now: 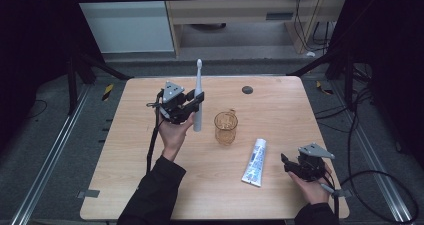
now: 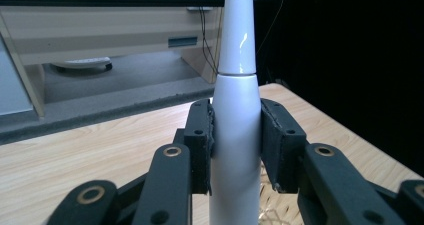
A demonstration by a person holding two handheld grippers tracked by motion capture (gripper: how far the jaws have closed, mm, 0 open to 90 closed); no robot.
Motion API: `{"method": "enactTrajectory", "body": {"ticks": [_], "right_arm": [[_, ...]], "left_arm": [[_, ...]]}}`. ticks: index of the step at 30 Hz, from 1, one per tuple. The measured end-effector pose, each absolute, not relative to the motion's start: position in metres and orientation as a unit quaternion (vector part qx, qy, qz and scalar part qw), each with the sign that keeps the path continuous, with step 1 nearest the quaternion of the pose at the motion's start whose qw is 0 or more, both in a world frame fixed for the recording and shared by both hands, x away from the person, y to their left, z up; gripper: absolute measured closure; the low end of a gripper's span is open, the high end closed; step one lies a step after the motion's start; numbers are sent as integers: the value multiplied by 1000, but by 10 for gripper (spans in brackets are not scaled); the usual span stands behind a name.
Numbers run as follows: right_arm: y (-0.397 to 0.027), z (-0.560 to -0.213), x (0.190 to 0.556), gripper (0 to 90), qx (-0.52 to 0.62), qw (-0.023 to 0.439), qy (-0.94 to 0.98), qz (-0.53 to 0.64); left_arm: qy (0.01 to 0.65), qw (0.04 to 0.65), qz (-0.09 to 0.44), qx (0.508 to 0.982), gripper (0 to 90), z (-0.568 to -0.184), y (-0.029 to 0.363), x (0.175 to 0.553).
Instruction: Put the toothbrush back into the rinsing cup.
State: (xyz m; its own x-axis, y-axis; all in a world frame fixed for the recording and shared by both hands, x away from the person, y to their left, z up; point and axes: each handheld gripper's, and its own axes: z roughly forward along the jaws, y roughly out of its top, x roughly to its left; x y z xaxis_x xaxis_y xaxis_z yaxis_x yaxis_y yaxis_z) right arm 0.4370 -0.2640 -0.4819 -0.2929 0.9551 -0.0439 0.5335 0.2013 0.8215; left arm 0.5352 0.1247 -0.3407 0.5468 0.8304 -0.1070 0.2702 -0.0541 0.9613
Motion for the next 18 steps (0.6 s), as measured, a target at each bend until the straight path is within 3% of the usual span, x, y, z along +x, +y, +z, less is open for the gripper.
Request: {"method": "enactTrajectory", "body": {"ticks": [18], "right_arm": [[-265,-482,437,291,519,293,717,363]], "left_arm": [[390,592,257,657,673,-334,103,539]]}}
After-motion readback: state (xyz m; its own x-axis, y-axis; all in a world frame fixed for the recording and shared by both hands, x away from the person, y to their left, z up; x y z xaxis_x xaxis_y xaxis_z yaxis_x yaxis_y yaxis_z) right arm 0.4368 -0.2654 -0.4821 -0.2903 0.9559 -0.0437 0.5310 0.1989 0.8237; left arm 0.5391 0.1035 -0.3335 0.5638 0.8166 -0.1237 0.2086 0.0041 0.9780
